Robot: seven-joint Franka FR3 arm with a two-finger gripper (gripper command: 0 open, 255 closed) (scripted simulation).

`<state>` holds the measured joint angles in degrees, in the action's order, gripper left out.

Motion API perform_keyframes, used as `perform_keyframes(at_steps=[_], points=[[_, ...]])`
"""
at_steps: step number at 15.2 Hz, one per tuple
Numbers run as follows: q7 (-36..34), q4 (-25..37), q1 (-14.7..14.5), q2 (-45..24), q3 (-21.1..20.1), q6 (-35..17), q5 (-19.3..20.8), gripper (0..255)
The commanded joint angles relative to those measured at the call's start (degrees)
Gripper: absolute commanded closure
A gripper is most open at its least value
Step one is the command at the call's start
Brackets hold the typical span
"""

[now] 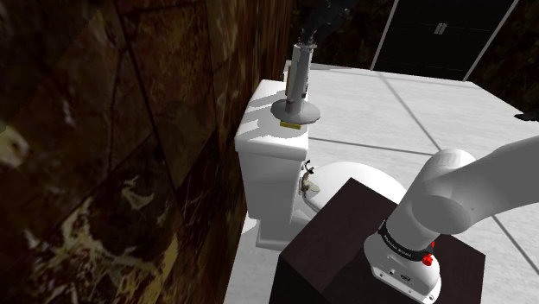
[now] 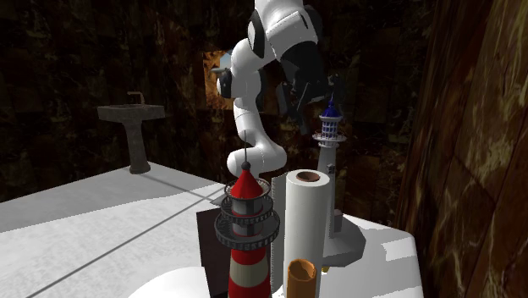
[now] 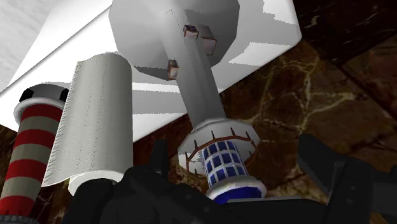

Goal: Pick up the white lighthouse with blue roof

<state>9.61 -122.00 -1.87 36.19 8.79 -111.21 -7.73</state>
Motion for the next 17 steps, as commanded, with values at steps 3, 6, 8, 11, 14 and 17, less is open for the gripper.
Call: perform_keyframes(at_steps=[3,6,8,11,14,17], points=[[0.77,-2.75,-0.09,0.25,0.38,-3.15,-0.48,0],[1.17,-5.5,-0.02,0.85,0.42,-5.27,-0.55,0],[1.24,-6.02,-0.01,0.96,0.43,-5.68,-0.56,0],[1.28,-5.93,0.0,0.96,0.47,-5.59,-0.54,255],[1.28,-5.92,0.0,0.95,0.47,-5.58,-0.54,255],[1.28,-5.93,0.0,0.95,0.48,-5.58,-0.54,255]])
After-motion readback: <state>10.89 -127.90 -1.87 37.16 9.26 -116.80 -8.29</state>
